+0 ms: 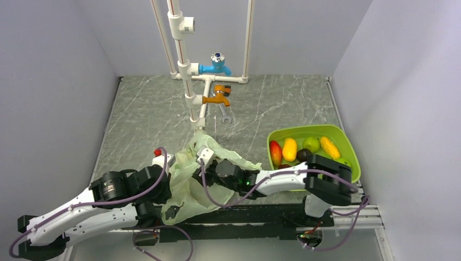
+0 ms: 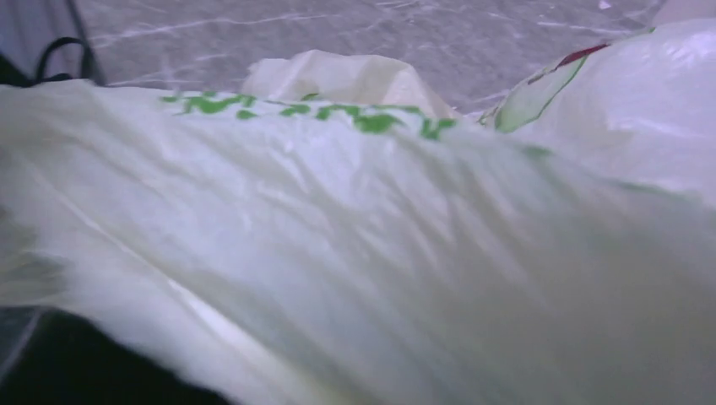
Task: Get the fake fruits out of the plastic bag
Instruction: Take out the fake fruit from the plastic bag.
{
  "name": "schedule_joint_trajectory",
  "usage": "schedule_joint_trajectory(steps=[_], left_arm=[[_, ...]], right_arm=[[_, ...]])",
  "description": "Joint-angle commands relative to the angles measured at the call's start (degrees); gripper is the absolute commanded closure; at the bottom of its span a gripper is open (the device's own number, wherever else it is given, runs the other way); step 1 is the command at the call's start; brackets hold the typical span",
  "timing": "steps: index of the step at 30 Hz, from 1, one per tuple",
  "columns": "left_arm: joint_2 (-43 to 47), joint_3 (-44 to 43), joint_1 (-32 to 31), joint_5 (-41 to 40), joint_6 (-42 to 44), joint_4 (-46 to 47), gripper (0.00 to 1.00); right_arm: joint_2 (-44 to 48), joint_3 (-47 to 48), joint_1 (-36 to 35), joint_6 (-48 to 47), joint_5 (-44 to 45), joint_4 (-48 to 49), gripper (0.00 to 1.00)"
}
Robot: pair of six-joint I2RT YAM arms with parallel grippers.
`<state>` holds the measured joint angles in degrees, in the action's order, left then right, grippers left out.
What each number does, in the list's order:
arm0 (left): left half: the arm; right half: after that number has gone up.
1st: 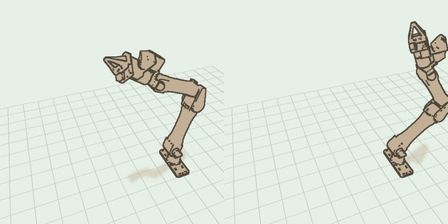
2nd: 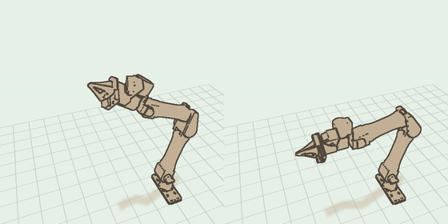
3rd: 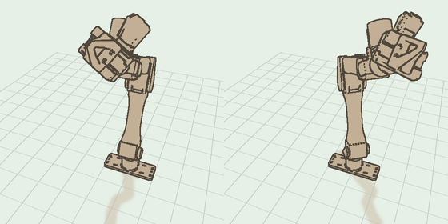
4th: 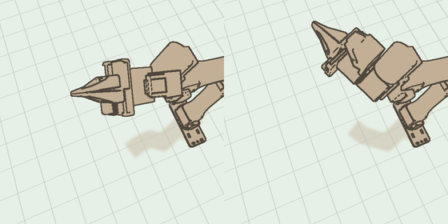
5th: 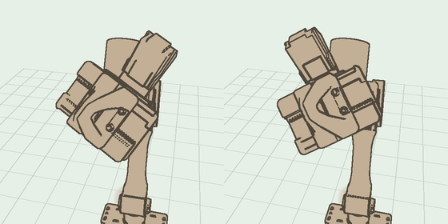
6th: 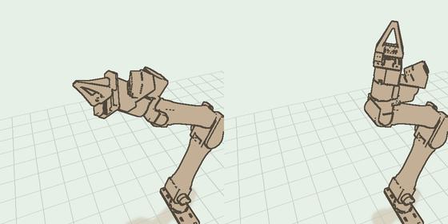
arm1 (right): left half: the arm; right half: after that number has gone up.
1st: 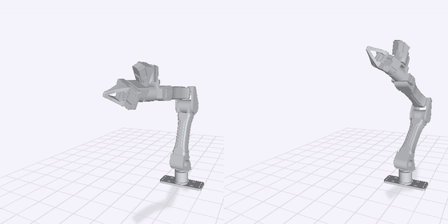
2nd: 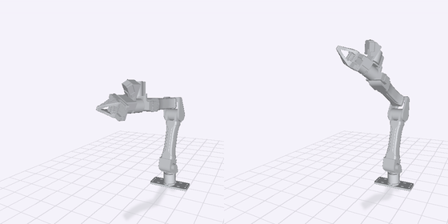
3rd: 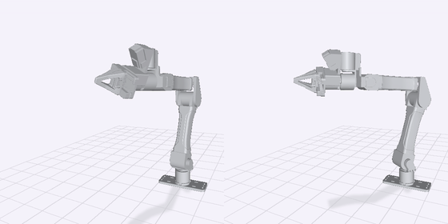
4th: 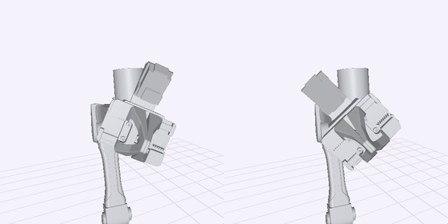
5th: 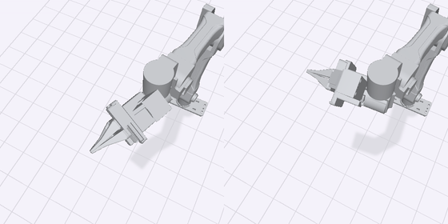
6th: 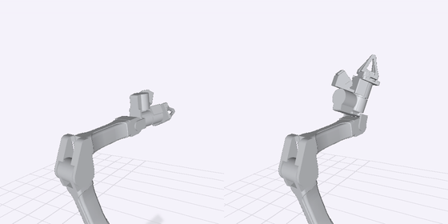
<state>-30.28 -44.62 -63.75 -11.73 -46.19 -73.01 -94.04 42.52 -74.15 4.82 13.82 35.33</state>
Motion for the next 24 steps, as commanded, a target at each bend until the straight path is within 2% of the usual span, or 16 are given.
schedule_joint_trajectory(steps=[1,10,20,24], left_arm=[[1.3,0.0,-0.2,-0.9,-0.2,1.0,1.00],[1.8,-0.2,-0.2,-1.3,-0.5,0.8,1.00],[5.1,-1.1,-0.2,-2.3,-1.0,2.7,1.00],[4.5,-0.7,-0.2,-1.0,-0.5,3.3,1.00]], right_arm=[[6.7,-1.8,-0.2,6.6,-6.7,-6.5,0.89],[14.1,-4.5,-0.2,12.0,-19.2,-12.6,0.91],[14.7,-3.7,-0.1,19.6,-37.2,-10.5,0.92],[18.0,-5.2,0.6,23.7,-37.7,-6.7,0.93]])
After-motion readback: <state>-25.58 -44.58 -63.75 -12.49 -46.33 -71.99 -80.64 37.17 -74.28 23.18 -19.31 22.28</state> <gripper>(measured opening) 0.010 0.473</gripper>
